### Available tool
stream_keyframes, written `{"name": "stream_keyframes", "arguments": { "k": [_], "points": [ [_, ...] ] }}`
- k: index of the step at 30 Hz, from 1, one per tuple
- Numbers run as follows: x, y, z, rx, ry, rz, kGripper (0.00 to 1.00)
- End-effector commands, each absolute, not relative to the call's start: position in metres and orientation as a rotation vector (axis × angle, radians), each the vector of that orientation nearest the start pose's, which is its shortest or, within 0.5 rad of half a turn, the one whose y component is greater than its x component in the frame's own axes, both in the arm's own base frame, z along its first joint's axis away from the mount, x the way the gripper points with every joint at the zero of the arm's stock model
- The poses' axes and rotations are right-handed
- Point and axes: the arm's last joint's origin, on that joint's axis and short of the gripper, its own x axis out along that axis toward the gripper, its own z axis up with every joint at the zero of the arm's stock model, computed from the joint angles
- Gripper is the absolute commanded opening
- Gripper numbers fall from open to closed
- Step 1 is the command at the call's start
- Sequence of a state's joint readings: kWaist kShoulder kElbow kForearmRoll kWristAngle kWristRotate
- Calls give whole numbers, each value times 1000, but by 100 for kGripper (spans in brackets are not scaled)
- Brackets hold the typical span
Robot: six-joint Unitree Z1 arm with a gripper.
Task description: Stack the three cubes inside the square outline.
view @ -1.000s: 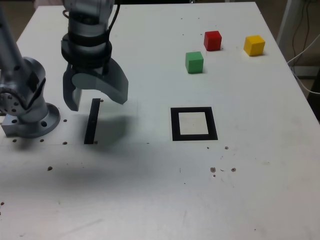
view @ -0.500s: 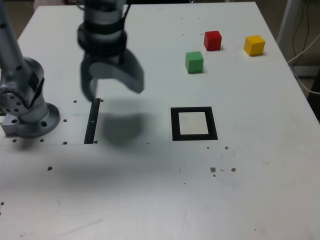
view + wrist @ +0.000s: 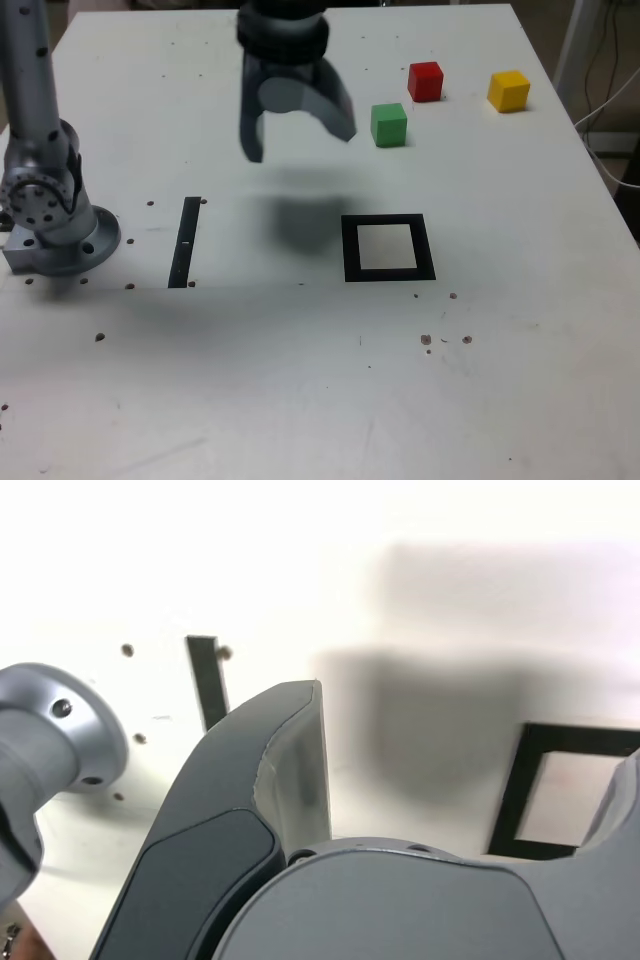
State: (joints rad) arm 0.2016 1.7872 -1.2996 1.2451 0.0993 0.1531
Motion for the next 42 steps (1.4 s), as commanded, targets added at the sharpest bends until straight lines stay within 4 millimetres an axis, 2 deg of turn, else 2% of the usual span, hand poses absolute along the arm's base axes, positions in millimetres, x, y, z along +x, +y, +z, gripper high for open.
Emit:
{"name": "stream_keyframes", "arguments": {
  "k": [1,19,31,42],
  "points": [
    [281,71,273,16,1760,91,100],
    [356,149,266,-16,1727,144,100],
    [386,205,257,-41,1700,180,100],
    [410,241,250,-40,1666,210,100]
  ]
}}
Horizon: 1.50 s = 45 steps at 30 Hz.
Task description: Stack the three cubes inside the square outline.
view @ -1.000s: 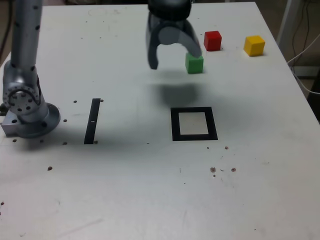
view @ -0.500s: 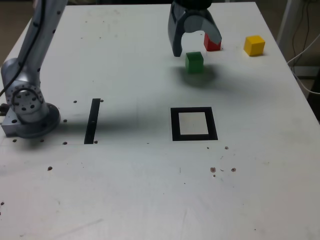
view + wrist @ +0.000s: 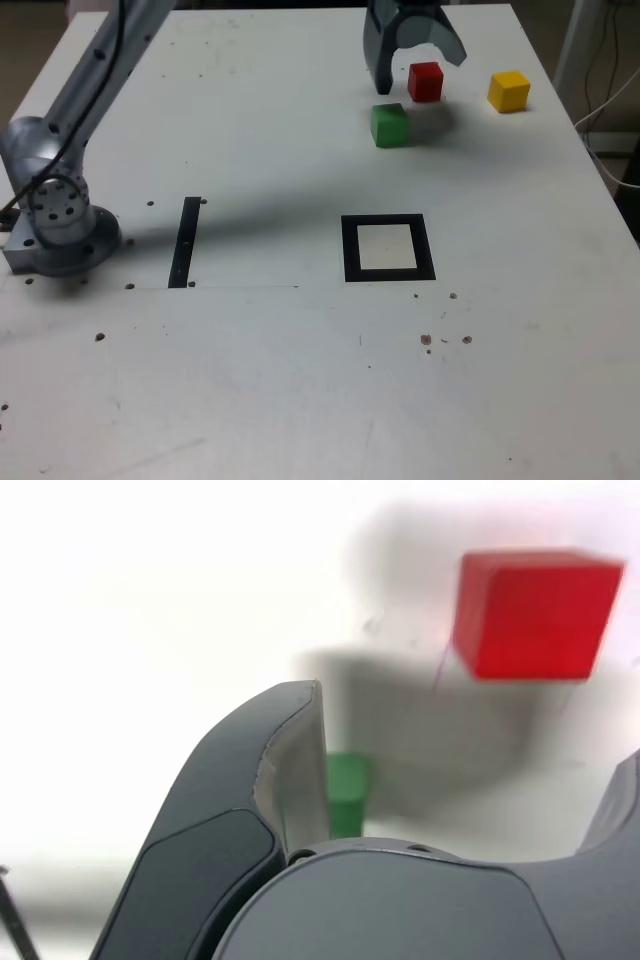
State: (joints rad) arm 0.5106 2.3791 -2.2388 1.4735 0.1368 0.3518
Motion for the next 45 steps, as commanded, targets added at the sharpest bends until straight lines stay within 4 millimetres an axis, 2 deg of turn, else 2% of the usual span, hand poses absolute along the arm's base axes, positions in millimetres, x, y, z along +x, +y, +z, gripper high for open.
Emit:
{"name": "stream_keyframes", "arguments": {
  "k": [1,12,20,23,25,30,33,35,45],
  "points": [
    [412,244,248,-41,1664,212,100],
    [423,277,232,-63,1662,227,99],
    [428,286,218,-81,1665,217,95],
    [429,286,215,-88,1668,215,88],
    [429,286,214,-90,1670,219,79],
    [430,284,216,-82,1674,231,46],
    [432,283,217,-69,1673,233,30],
    [432,282,217,-64,1672,233,28],
    [433,282,219,-54,1667,231,28]
  ]
}}
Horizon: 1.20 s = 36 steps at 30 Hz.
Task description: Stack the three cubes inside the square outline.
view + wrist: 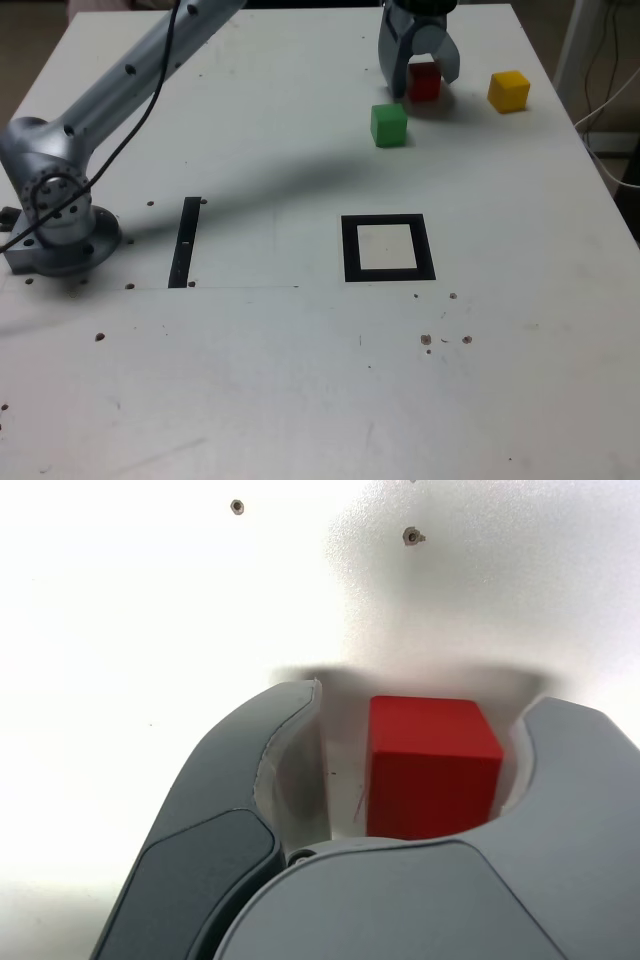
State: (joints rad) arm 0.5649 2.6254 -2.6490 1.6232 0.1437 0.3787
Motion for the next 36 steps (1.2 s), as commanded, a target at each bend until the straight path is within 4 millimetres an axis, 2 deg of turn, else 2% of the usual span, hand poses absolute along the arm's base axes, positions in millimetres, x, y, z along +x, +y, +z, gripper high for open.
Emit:
{"name": "stream_keyframes", "arguments": {
  "k": [1,13,23,29,36],
  "points": [
    [433,282,219,-55,1667,231,28],
    [433,281,221,-58,1661,228,28],
    [426,276,239,-54,1650,224,28],
    [415,259,264,-48,1648,205,28],
    [412,225,286,-17,1649,163,28]
  ]
}}
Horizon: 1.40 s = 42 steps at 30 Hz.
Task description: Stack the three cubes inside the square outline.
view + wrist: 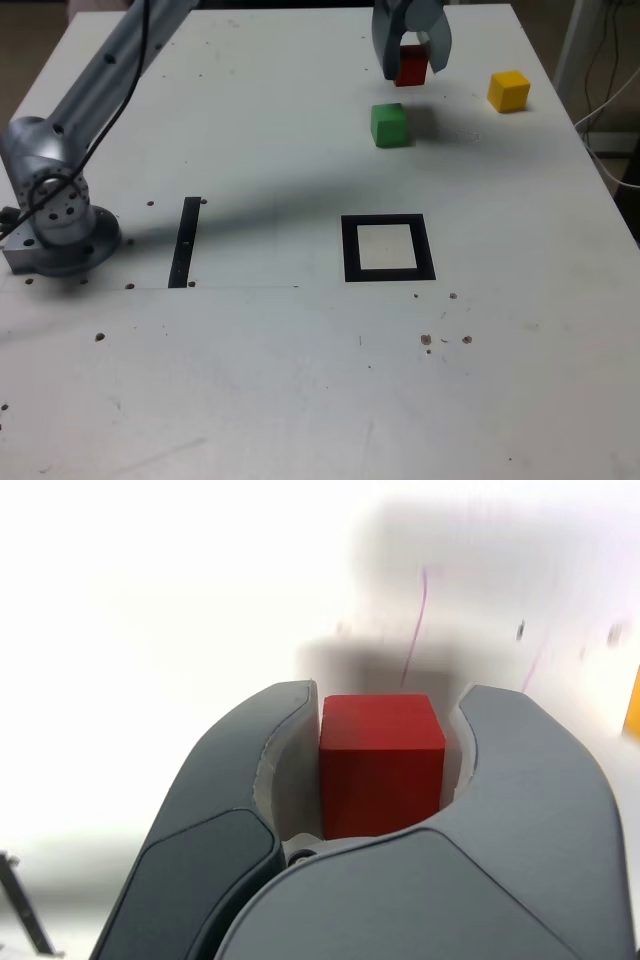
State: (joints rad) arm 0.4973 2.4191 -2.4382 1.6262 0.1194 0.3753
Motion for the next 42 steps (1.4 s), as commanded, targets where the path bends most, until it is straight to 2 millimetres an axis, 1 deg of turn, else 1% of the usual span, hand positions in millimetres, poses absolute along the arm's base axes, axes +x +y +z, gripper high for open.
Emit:
{"name": "stream_keyframes", "arguments": {
  "k": [1,9,16,24,29,34,38,42],
  "points": [
    [412,220,288,-11,1650,156,28],
    [411,174,303,32,1663,110,28],
    [399,129,313,52,1694,83,28],
    [381,81,318,78,1712,60,28],
    [370,49,313,83,1713,35,28],
    [364,22,305,74,1699,9,28],
    [357,7,298,61,1682,-5,28],
    [352,0,288,43,1673,-12,28]
  ]
}}
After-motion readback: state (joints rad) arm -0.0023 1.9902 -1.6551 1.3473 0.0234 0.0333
